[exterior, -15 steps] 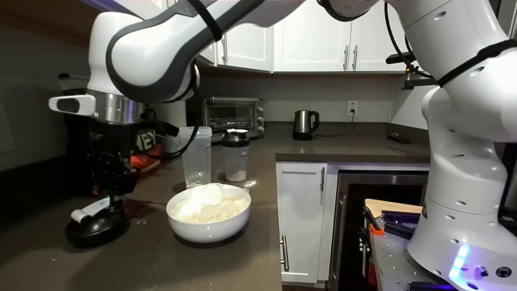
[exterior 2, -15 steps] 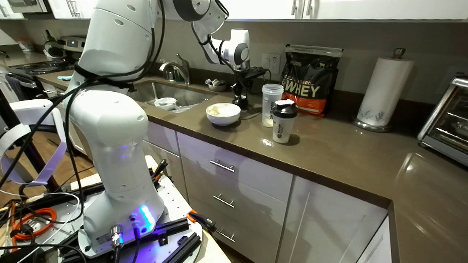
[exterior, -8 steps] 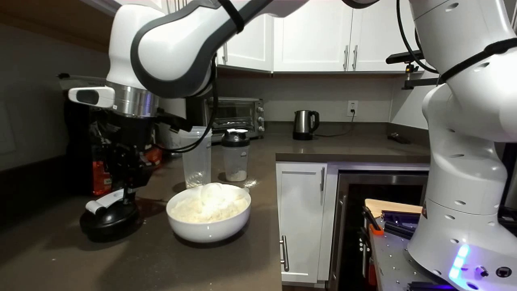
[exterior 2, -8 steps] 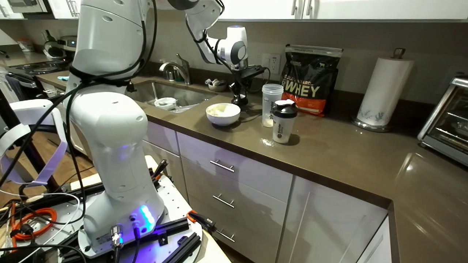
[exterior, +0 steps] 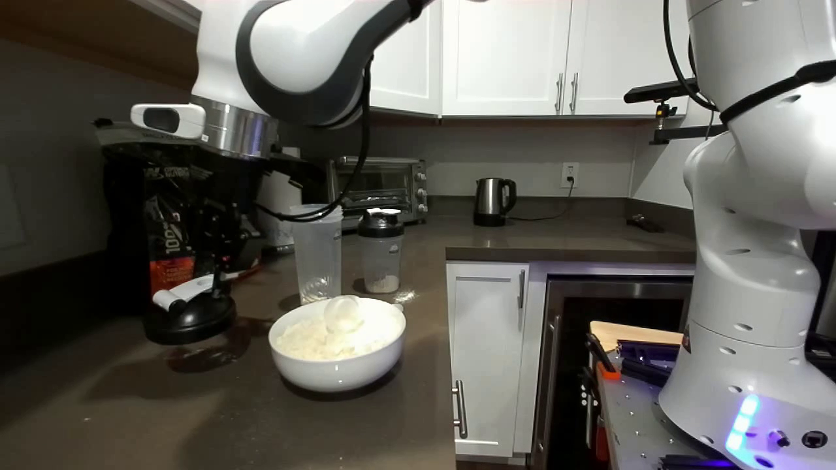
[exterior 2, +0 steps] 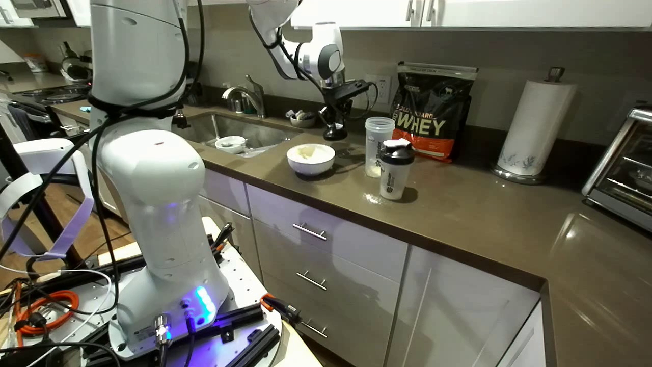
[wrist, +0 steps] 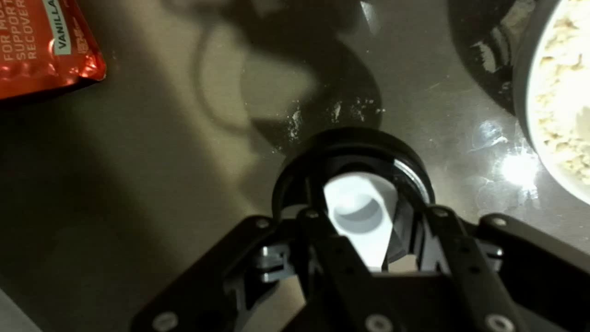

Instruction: Pick the lid on the counter and put it on the bigger cup

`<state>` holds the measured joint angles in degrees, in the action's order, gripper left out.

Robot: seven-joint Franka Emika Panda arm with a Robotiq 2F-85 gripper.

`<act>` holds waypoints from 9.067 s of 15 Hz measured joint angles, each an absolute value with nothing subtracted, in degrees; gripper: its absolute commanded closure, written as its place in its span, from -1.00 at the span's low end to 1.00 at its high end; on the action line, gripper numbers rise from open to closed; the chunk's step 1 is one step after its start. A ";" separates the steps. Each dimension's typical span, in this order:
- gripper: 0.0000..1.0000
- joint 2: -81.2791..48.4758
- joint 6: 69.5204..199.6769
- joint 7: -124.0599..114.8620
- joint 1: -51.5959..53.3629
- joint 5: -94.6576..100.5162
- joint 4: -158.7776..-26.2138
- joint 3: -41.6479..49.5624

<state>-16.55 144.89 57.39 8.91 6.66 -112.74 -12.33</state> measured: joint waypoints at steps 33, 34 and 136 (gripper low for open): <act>0.73 4.22 141.90 54.22 8.91 6.88 -124.05 -8.50; 0.73 4.76 141.28 53.32 8.91 7.16 -124.04 -8.30; -1.00 11.68 125.98 33.21 2.42 0.36 -119.88 0.35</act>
<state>11.68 125.98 33.21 2.42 0.36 -119.88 0.35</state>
